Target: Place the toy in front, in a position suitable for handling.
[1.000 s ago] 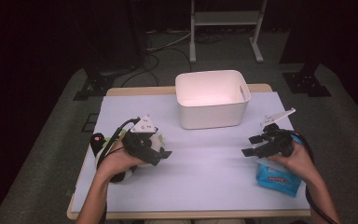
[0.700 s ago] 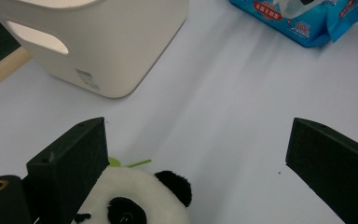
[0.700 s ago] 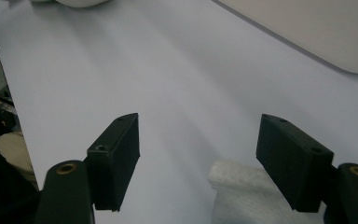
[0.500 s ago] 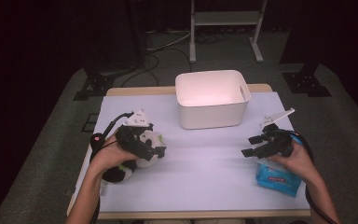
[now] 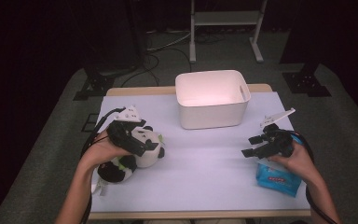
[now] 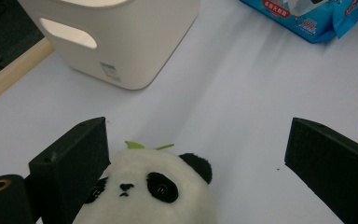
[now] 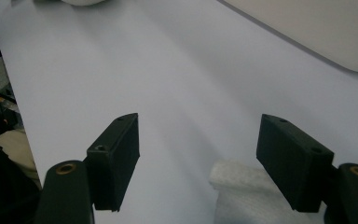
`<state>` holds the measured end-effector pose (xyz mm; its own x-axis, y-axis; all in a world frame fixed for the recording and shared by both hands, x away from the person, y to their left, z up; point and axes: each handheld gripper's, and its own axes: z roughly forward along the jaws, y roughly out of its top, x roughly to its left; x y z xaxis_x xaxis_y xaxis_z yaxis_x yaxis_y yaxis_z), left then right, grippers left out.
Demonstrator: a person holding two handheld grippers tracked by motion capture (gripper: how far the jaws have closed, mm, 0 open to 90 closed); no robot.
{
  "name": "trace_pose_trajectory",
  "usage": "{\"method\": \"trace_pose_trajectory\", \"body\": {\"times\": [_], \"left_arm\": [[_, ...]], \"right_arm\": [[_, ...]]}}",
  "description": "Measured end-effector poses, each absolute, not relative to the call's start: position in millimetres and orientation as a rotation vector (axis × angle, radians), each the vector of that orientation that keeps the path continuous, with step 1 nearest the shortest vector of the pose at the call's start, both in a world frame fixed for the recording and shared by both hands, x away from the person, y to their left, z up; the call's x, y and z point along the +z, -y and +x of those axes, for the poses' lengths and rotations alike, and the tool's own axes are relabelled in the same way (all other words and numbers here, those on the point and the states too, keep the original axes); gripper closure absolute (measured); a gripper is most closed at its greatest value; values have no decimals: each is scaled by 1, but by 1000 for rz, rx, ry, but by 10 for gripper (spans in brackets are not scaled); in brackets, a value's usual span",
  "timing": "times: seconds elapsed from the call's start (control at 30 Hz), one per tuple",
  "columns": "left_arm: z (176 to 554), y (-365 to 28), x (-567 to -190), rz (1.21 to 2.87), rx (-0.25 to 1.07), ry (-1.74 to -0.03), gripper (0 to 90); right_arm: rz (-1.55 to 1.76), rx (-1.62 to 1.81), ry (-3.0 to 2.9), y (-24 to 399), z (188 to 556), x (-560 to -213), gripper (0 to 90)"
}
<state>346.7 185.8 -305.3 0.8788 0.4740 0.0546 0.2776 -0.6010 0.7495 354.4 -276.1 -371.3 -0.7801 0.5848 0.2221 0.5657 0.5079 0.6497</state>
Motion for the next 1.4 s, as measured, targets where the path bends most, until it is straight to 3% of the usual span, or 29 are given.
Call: {"method": "trace_pose_trajectory", "body": {"times": [0.93,1.4], "left_arm": [[361,-246,-309,2283,334,-712,79],[363,-262,-315,2303,327,-754,185]], "right_arm": [[1009,1143,-2718,274,353,-369,287],[998,1139,-2730,272,352,-369,287]]}}
